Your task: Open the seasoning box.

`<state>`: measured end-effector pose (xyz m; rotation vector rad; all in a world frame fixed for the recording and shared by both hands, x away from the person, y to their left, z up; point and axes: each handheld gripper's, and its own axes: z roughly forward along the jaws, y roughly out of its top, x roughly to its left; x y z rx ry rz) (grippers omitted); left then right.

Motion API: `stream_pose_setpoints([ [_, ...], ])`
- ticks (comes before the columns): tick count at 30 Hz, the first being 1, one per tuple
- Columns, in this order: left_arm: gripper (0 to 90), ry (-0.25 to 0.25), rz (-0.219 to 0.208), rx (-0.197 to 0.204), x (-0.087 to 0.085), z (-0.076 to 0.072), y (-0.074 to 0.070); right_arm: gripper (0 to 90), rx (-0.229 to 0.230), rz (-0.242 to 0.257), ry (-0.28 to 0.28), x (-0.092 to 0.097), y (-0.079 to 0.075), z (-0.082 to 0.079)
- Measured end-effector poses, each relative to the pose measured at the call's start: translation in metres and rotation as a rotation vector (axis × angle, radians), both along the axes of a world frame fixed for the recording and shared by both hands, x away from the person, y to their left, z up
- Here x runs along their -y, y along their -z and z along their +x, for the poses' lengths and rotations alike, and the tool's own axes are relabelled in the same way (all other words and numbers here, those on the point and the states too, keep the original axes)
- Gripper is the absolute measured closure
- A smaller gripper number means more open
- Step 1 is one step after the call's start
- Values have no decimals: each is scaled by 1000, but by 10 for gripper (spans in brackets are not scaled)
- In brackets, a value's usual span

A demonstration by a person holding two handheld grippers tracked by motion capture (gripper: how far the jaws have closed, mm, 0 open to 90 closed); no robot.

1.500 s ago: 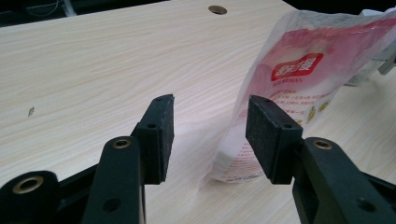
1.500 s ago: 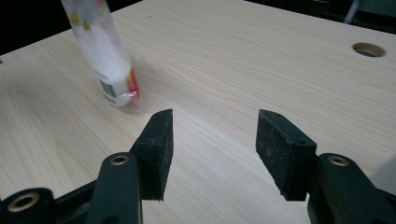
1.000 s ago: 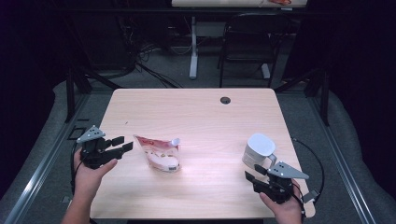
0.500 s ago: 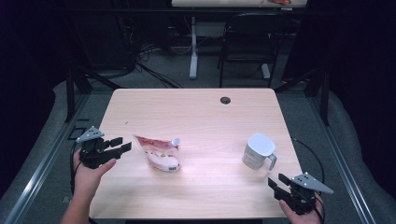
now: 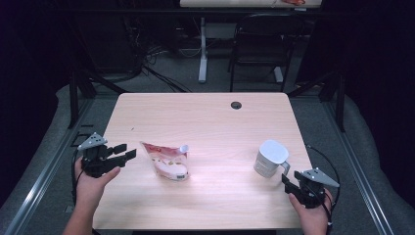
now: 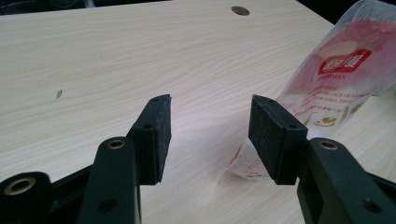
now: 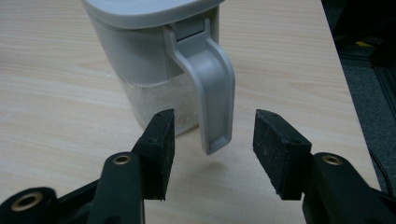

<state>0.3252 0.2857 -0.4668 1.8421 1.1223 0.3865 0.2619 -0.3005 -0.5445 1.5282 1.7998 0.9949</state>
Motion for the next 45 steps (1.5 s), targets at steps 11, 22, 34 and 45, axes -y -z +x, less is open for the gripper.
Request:
stream_pose_setpoints([
  [11,487,-13,-5,-13,-5,2,3,551,-25,-77,8,-11,8,28],
  [22,486,-18,-7,-14,-7,2,4,687,-33,-70,-40,-8,8,30],
  [34,485,-17,-5,-15,-7,3,4,689,-39,-77,-94,-16,7,28],
  [45,485,-19,-6,-17,-7,3,5,690,-35,-107,-289,-58,4,20],
])
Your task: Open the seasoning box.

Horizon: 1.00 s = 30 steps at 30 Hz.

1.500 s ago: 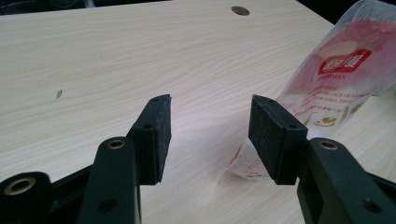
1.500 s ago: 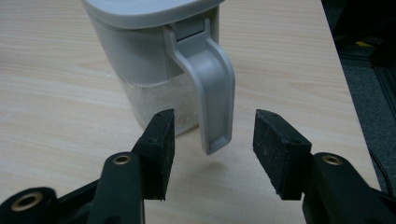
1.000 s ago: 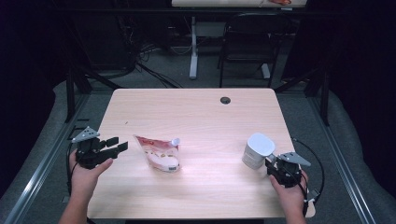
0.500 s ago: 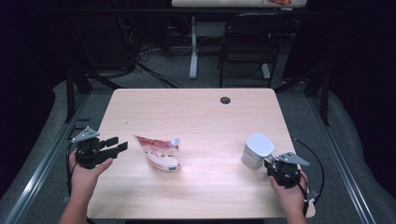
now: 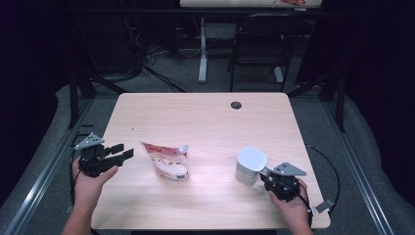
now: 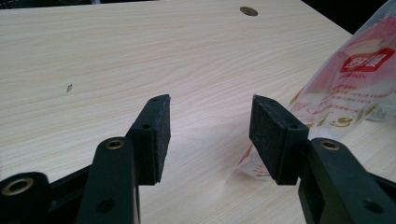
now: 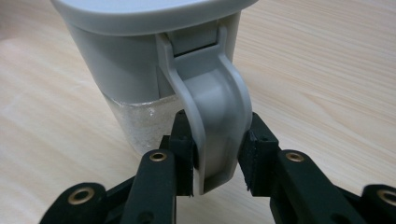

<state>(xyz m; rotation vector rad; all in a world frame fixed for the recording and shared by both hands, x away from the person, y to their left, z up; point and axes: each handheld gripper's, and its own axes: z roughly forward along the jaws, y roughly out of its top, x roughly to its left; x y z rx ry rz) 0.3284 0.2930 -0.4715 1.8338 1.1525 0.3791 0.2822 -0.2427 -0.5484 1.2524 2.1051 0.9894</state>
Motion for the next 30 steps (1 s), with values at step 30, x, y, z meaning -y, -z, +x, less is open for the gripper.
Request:
stream_pose_setpoints([
  [30,484,-2,2,2,-1,-1,-1,680,-44,11,-151,-44,0,-15],
])
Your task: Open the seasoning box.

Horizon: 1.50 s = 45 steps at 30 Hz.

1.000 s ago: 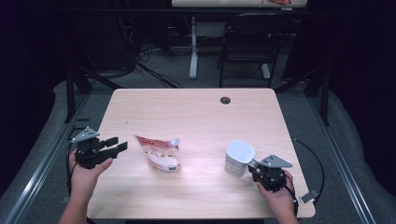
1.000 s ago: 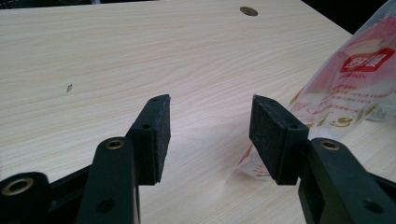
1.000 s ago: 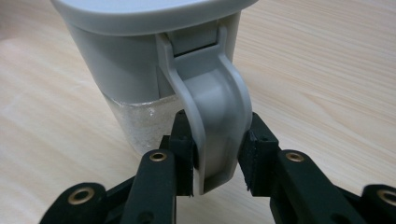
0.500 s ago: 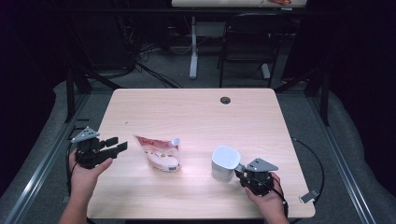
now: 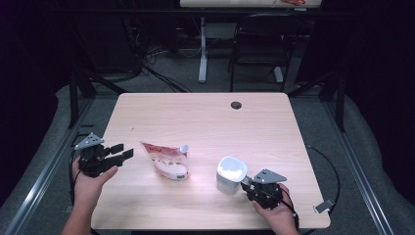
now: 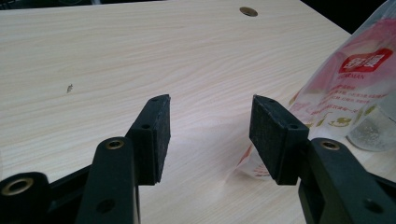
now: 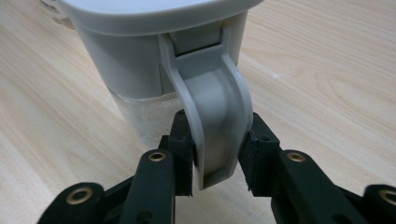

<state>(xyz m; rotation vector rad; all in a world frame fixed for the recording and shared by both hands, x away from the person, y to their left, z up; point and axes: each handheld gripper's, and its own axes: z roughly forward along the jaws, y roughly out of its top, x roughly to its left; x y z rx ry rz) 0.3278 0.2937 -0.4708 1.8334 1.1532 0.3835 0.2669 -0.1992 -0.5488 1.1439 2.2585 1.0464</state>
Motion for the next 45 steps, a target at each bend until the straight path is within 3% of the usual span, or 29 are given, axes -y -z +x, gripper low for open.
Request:
stream_pose_setpoints([
  [16,484,-5,-5,1,-3,0,-1,623,1,64,1,9,-7,-15],
  [23,484,-12,-11,4,-4,0,-1,611,23,104,4,16,-14,-23],
  [32,483,-7,-9,-6,-4,0,0,570,64,108,24,20,-23,-25],
  [38,483,-8,-5,-9,-4,0,0,678,53,111,5,19,-28,-25],
  [45,483,-6,-3,-11,-3,1,1,837,77,97,8,18,-36,-24],
])
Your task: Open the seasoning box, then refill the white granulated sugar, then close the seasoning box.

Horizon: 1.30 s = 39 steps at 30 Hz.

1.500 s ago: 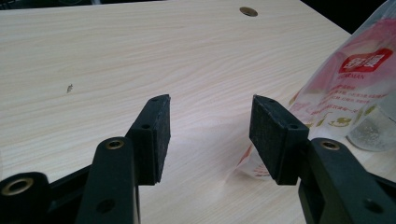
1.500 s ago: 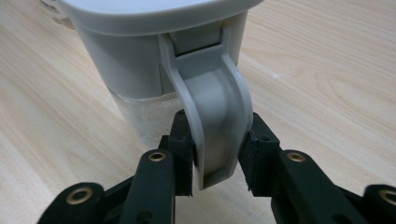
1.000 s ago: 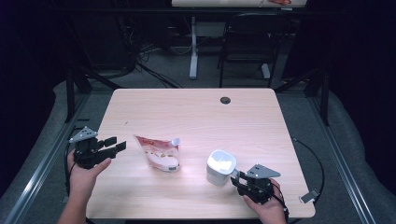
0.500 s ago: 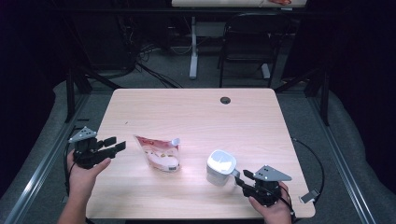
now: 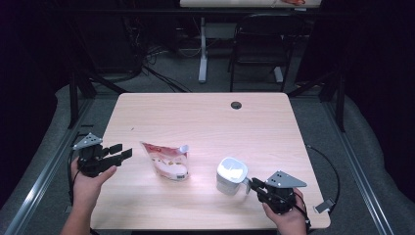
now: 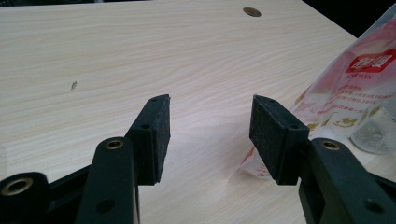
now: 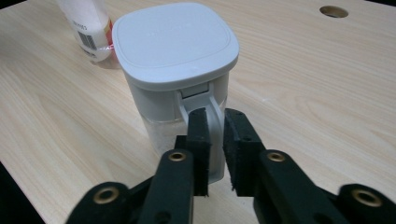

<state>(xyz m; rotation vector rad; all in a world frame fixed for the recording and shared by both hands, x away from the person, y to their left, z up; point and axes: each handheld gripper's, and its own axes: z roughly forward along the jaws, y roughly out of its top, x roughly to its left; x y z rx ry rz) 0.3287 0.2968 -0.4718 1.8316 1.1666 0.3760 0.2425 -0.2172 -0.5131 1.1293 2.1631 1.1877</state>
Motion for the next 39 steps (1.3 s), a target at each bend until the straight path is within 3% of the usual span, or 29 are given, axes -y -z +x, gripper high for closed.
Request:
stream_pose_setpoints([
  [7,482,-3,-5,2,0,0,1,857,15,4,26,3,-8,3],
  [11,481,-5,-3,1,0,0,0,845,1,20,18,3,-11,4],
  [17,481,-4,-6,2,0,0,1,900,0,11,5,0,-18,6],
  [39,480,-5,-4,-4,-1,1,3,900,1,28,-43,-14,-31,17],
])
